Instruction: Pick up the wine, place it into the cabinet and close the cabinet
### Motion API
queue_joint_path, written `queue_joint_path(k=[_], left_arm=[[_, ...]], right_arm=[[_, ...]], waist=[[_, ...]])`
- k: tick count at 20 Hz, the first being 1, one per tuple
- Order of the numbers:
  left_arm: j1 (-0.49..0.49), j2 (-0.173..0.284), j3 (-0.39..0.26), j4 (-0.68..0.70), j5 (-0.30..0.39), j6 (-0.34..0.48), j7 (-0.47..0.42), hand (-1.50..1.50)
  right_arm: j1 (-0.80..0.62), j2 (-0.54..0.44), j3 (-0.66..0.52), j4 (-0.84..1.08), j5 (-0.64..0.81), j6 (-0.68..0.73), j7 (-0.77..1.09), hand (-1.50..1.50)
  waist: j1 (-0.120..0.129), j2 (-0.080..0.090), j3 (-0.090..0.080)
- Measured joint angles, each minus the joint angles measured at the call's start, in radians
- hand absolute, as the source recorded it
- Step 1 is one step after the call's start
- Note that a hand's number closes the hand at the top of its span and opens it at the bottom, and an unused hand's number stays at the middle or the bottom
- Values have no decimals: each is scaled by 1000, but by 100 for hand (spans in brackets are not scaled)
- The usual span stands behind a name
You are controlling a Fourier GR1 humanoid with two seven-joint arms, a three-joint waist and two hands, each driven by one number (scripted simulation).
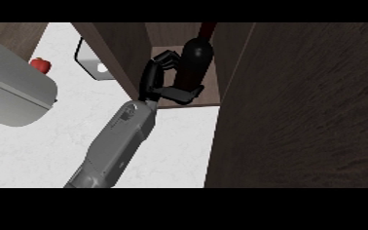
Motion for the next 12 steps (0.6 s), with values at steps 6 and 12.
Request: queue_joint_path(k=[6,12], left_arm=[[-97,0,-31,159,18,39,-21,150],[-199,0,-7,301,52,61,-16,150]], right_arm=[[10,12,-3,0,-10,13,-20,-150],[26,22,0,4,-18,19,-36,-150]], waist=[[-12,3,0],[-21,8,-1]])
